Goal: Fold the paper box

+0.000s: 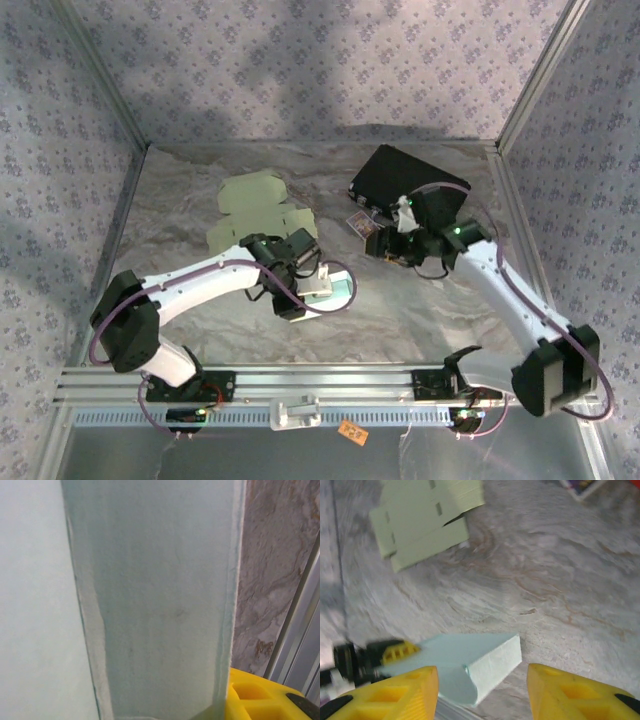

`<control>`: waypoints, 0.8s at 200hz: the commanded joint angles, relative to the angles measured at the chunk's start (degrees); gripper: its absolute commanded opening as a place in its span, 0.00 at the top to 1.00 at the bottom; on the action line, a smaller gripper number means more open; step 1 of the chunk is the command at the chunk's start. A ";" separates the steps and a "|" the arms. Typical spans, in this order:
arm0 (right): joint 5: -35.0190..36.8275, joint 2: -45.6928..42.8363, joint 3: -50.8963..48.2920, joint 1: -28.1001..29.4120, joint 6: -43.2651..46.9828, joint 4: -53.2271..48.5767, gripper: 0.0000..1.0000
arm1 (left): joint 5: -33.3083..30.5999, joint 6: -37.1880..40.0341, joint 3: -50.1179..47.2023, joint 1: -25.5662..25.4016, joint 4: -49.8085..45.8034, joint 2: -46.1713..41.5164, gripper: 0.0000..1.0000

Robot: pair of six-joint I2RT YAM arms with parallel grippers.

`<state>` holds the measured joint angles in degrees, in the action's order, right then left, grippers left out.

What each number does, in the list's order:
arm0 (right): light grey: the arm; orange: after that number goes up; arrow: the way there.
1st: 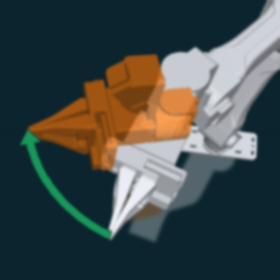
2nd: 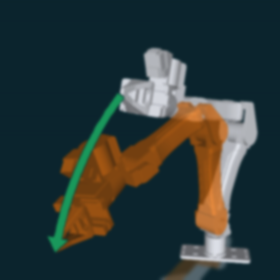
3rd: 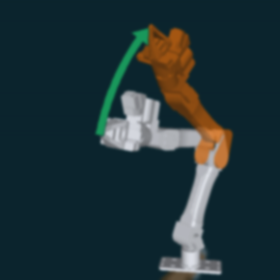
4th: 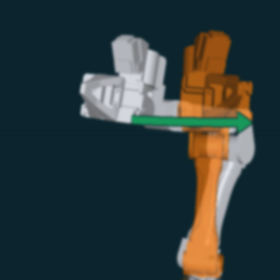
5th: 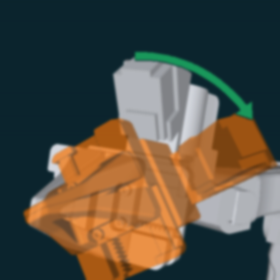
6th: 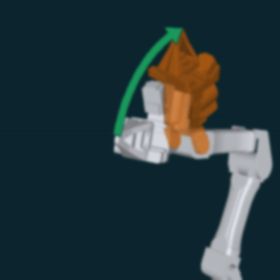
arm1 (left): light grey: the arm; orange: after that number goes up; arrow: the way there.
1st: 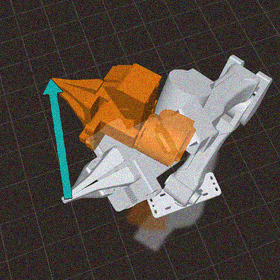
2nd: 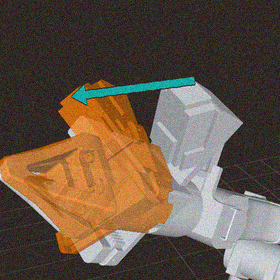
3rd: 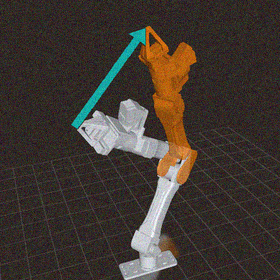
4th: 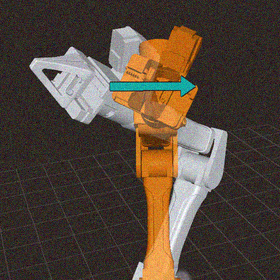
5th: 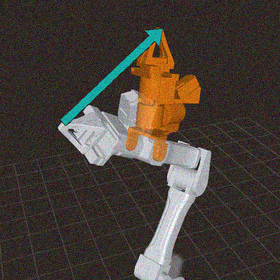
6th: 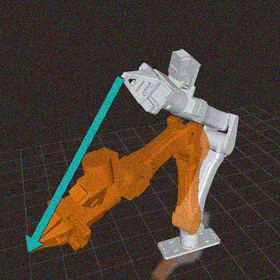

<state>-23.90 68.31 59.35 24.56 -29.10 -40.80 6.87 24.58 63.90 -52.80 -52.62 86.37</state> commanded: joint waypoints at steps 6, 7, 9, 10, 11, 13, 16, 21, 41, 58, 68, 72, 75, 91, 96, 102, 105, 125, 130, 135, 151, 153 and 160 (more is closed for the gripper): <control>6.21 -1.82 -2.84 5.49 17.42 2.86 0.49 | 1.65 1.32 1.72 1.09 -4.01 1.54 0.63; 6.36 -1.80 -2.84 5.76 17.77 2.75 0.49 | 1.69 1.42 1.78 1.15 -4.08 1.66 0.63; 6.70 -1.74 -2.84 6.25 18.29 2.48 0.49 | 1.73 1.57 1.89 1.23 -4.14 1.76 0.63; 6.78 -1.72 -2.84 6.45 18.64 2.35 0.49 | 1.78 1.63 1.87 1.26 -4.19 1.82 0.63; 6.86 -1.66 -2.79 6.68 18.95 2.19 0.49 | 1.80 1.67 1.90 1.28 -4.22 1.89 0.63; 7.07 -1.51 -2.78 7.07 19.51 1.92 0.49 | 1.76 1.74 1.99 1.33 -4.24 2.08 0.63; 7.48 -1.47 -2.77 7.60 20.18 1.65 0.49 | 1.82 1.89 2.06 1.45 -4.24 2.20 0.63; 8.48 -1.20 -2.79 8.69 21.46 1.27 0.49 | 1.91 2.09 2.11 1.66 -4.25 2.57 0.63; 9.73 0.56 -2.06 11.51 24.56 1.14 0.49 | 2.40 2.65 2.10 2.38 -3.72 3.21 0.63; 8.36 3.06 -0.25 13.19 26.57 0.99 0.50 | 2.69 2.78 2.27 2.93 -3.39 3.72 0.62; 8.52 4.42 0.47 14.56 27.16 1.05 0.50 | 2.97 3.07 2.36 3.36 -3.20 3.96 0.62; 8.67 4.92 0.80 14.97 27.29 0.98 0.51 | 2.97 3.15 2.34 3.50 -3.13 4.03 0.62; 8.81 5.27 1.00 15.27 27.34 0.96 0.51 | 2.99 3.20 2.32 3.63 -3.17 4.08 0.62; 9.76 6.70 1.03 15.91 27.34 1.03 0.51 | 3.12 3.41 2.35 3.87 -2.91 4.17 0.62; 9.86 7.10 1.14 15.89 27.30 1.13 0.52 | 3.01 3.38 2.36 3.89 -2.77 4.10 0.62; 9.98 7.53 1.33 15.89 27.26 1.24 0.53 | 2.97 3.35 2.37 3.87 -2.63 3.99 0.62; 9.93 7.75 1.50 15.93 27.26 1.20 0.53 | 2.97 3.37 2.37 3.89 -2.58 3.98 0.62; 10.00 8.94 2.96 15.93 27.34 0.68 0.58 | 2.97 3.26 2.47 3.92 -2.49 4.09 0.62; 10.19 9.16 3.37 16.04 27.43 0.56 0.60 | 2.97 3.17 2.56 3.90 -2.49 4.14 0.62; 10.23 9.41 3.61 16.04 27.58 0.34 0.61 | 2.97 3.26 2.58 3.84 -2.49 4.17 0.62; 10.81 10.03 4.09 16.04 27.73 -0.16 0.64 | 2.97 3.35 2.85 3.89 -2.48 4.38 0.61; 10.94 10.12 4.15 16.05 27.77 -0.16 0.64 | 2.97 3.39 2.82 3.85 -2.49 4.43 0.61; 11.36 10.35 4.27 16.05 27.95 -0.46 0.66 | 2.98 3.42 2.90 3.90 -2.48 4.43 0.61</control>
<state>-14.26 77.80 61.45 40.34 -2.68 -39.42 9.47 27.00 65.01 -49.21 -53.91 89.80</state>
